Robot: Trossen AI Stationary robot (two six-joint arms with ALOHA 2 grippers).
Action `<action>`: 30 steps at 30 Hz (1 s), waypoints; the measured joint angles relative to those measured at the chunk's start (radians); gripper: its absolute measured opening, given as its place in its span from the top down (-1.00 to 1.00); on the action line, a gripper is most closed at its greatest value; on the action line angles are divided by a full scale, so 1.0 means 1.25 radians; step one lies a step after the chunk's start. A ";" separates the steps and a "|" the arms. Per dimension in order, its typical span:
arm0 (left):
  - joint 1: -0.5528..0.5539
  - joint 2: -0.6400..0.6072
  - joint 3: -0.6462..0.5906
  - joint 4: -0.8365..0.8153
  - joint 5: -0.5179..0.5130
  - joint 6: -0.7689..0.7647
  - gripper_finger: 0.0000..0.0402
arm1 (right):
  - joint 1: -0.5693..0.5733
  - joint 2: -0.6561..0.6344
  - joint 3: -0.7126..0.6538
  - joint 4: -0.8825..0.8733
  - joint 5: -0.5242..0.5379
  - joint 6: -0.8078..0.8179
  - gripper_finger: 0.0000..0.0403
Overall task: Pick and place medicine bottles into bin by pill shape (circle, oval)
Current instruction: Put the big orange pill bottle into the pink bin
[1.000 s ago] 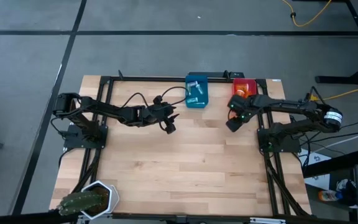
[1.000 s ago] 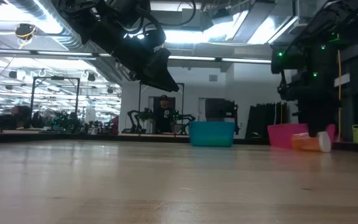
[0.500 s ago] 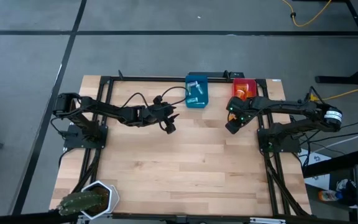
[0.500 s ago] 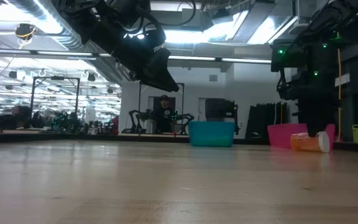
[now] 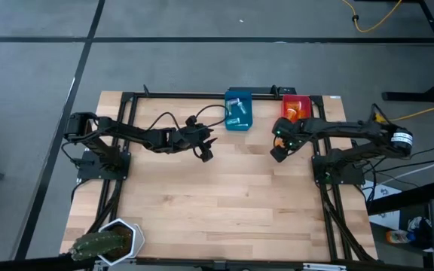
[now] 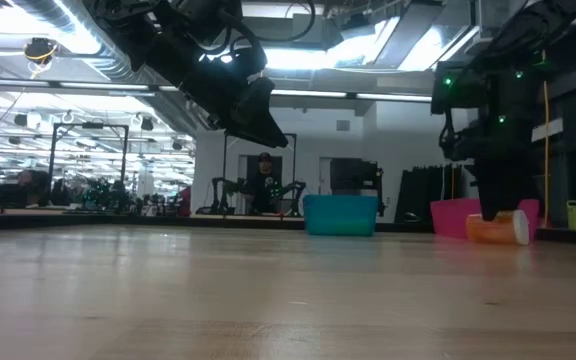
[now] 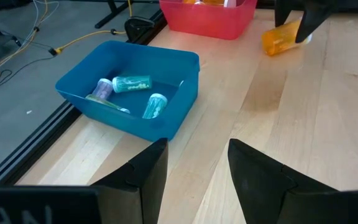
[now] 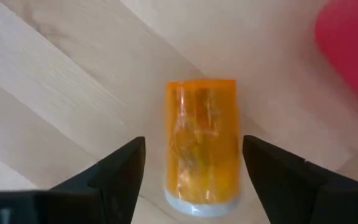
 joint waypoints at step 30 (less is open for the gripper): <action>0.000 0.000 0.000 0.000 0.000 0.026 0.19 | 0.002 0.159 0.038 0.054 -0.011 0.017 -0.33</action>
